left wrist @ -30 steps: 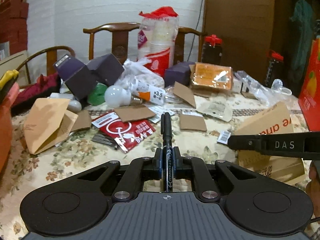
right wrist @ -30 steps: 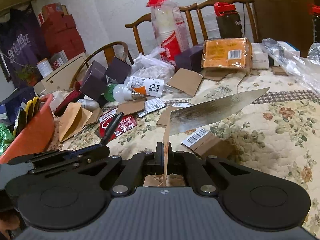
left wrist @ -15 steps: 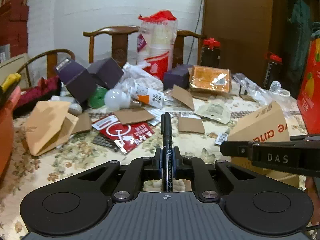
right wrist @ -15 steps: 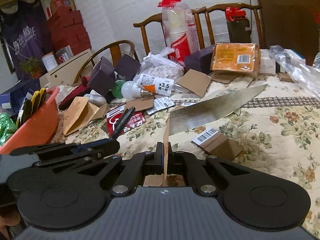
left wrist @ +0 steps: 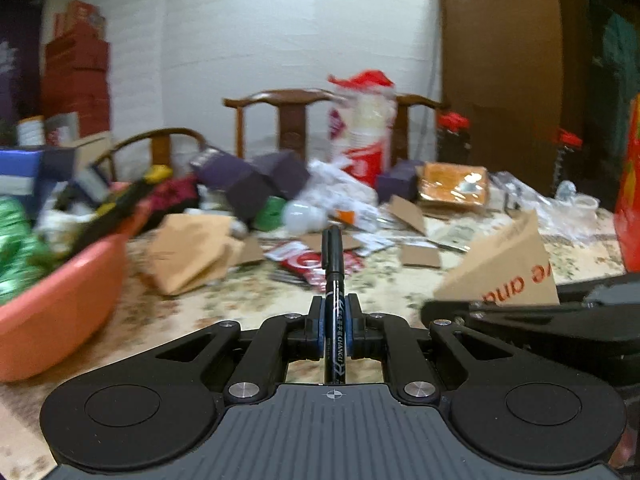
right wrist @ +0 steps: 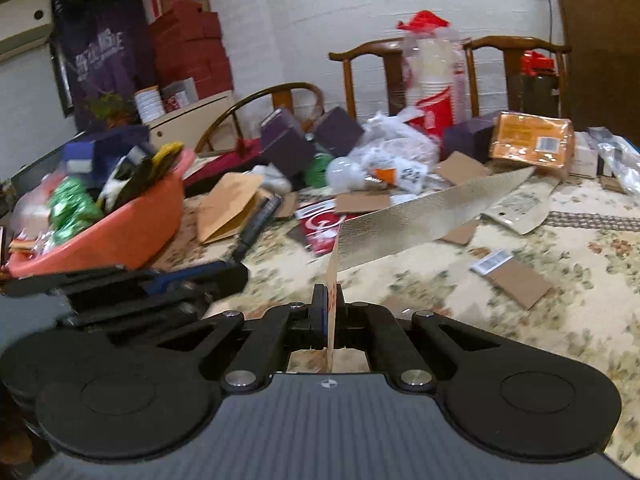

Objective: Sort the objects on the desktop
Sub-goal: 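Carry marker and cardboard over the orange basin and open both grippers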

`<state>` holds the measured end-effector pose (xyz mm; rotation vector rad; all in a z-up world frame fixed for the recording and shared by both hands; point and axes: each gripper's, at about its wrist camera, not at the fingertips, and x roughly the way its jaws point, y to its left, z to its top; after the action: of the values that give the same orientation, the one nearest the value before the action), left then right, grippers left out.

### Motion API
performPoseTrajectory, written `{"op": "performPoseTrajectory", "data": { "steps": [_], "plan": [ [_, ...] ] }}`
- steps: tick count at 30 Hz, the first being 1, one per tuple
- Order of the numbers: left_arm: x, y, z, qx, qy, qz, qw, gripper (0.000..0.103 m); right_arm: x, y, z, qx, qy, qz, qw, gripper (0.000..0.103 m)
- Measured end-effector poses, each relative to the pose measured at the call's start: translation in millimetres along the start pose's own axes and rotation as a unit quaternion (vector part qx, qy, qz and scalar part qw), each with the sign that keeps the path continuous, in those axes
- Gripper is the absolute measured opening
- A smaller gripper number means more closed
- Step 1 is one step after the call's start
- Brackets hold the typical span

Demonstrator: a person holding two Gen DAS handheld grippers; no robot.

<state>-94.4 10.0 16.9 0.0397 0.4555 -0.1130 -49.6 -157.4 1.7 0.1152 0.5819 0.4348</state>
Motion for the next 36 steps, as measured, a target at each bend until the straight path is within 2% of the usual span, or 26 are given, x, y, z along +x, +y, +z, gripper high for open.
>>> {"op": "performPoseTrajectory", "data": {
  "steps": [6,13,16,21,26,30,33,36],
  "plan": [
    [-31.3,29.4,-11.6,-0.016,-0.008,0.037,0.9992,0.004,-9.1,31.1,-10.3,-0.021,0.003,0.014,1.000,0.000],
    [-53.7,56.1,-11.8,-0.024,-0.008,0.047,0.9986,0.005,-12.2,76.2,-1.6,-0.060,0.009,0.030,0.998,0.000],
    [-66.2,75.9,4.1,-0.027,-0.017,0.052,0.9981,0.005,-8.9,103.0,20.4,-0.079,0.004,0.040,0.996,0.000],
    [-89.8,132.4,50.0,-0.042,-0.051,0.088,0.9939,0.006,7.4,153.9,76.7,-0.097,-0.012,0.067,0.993,0.000],
    [-98.6,201.5,98.9,-0.061,-0.067,0.155,0.9838,0.007,33.1,211.6,133.4,-0.105,-0.023,0.102,0.989,0.000],
    [-96.0,249.8,126.0,-0.087,-0.065,0.177,0.9782,0.007,53.6,256.5,169.4,-0.115,-0.032,0.138,0.983,0.000],
    [-86.5,276.0,136.7,-0.091,-0.064,0.198,0.9738,0.018,74.5,279.3,186.8,-0.119,-0.034,0.150,0.981,0.000],
    [-63.3,298.9,141.1,-0.107,-0.050,0.198,0.9731,0.018,104.6,289.9,195.4,-0.114,-0.012,0.168,0.979,0.000]
  ]
}}
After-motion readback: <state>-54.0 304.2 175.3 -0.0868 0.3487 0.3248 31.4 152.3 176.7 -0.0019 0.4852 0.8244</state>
